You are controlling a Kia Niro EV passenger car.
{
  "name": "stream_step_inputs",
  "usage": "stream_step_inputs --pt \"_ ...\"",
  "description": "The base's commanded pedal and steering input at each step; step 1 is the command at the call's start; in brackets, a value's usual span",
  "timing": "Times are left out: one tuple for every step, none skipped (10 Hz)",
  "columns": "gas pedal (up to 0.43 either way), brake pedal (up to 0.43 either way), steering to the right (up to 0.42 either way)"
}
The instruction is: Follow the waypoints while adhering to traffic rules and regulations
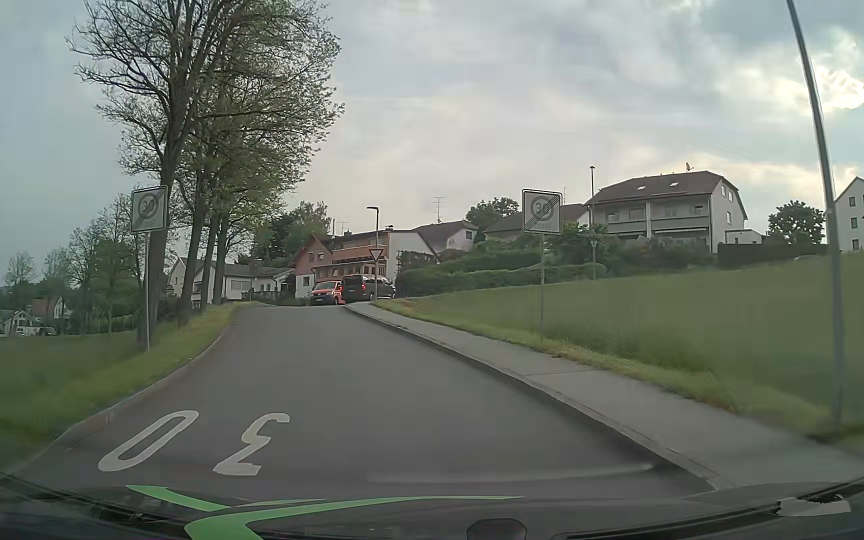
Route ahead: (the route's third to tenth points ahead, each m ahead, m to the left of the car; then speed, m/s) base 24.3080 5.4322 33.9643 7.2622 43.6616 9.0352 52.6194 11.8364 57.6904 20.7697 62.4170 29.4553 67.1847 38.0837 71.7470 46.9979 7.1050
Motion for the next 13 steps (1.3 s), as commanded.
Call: stream_step_inputs --pt "0.157 0.000 -0.071" --pt "0.150 0.000 -0.072" --pt "0.118 0.000 -0.074" --pt "0.118 0.000 -0.076" --pt "0.098 0.000 -0.078" --pt "0.059 0.000 -0.079" --pt "0.000 0.000 -0.079" --pt "0.000 0.000 -0.079" --pt "0.000 0.000 -0.080" --pt "0.000 0.000 -0.080" --pt "0.000 0.000 -0.080" --pt "0.000 0.000 -0.080" --pt "0.000 0.024 -0.079"
